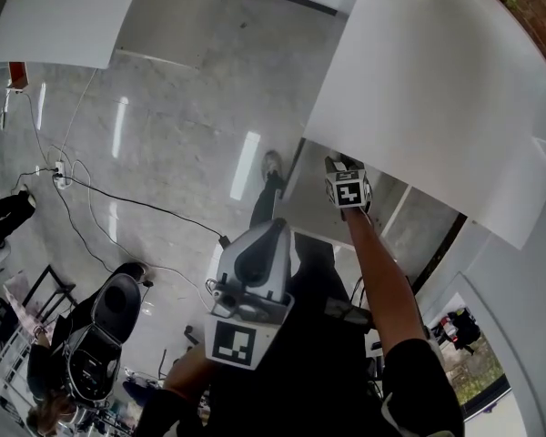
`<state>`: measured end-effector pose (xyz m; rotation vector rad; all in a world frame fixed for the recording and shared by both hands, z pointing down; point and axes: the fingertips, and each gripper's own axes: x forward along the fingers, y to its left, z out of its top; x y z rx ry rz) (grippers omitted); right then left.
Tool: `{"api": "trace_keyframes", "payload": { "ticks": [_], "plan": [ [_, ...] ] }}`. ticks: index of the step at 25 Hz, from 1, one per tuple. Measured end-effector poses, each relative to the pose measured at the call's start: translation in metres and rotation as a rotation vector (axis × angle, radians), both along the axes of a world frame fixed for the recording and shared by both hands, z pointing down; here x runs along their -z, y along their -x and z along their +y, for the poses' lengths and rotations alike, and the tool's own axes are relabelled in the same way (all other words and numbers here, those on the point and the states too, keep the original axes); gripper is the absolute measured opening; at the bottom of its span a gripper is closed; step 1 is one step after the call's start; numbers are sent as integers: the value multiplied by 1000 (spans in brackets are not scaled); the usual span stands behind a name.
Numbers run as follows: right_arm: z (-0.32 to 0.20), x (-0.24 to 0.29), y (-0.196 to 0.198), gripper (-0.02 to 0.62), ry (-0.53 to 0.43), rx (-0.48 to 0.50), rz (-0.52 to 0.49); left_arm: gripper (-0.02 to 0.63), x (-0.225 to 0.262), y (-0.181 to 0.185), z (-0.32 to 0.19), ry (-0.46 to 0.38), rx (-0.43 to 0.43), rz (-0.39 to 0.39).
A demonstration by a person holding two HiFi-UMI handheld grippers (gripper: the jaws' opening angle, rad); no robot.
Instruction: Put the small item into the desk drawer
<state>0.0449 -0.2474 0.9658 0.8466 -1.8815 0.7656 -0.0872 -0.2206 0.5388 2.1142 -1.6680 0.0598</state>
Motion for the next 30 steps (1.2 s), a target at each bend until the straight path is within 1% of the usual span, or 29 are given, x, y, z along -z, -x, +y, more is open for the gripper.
{"api": "trace_keyframes", "payload": {
  "ticks": [6, 16, 30],
  "plan": [
    [-8, -14, 4, 146, 10, -18, 1, 23, -15, 4, -7, 17, -9, 7],
    [-15, -24, -5, 149, 25, -38, 22, 23, -16, 1, -12, 17, -12, 3],
    [-13, -40, 4, 167, 49, -45, 35, 23, -28, 13, -15, 32, -13, 2]
  ]
}}
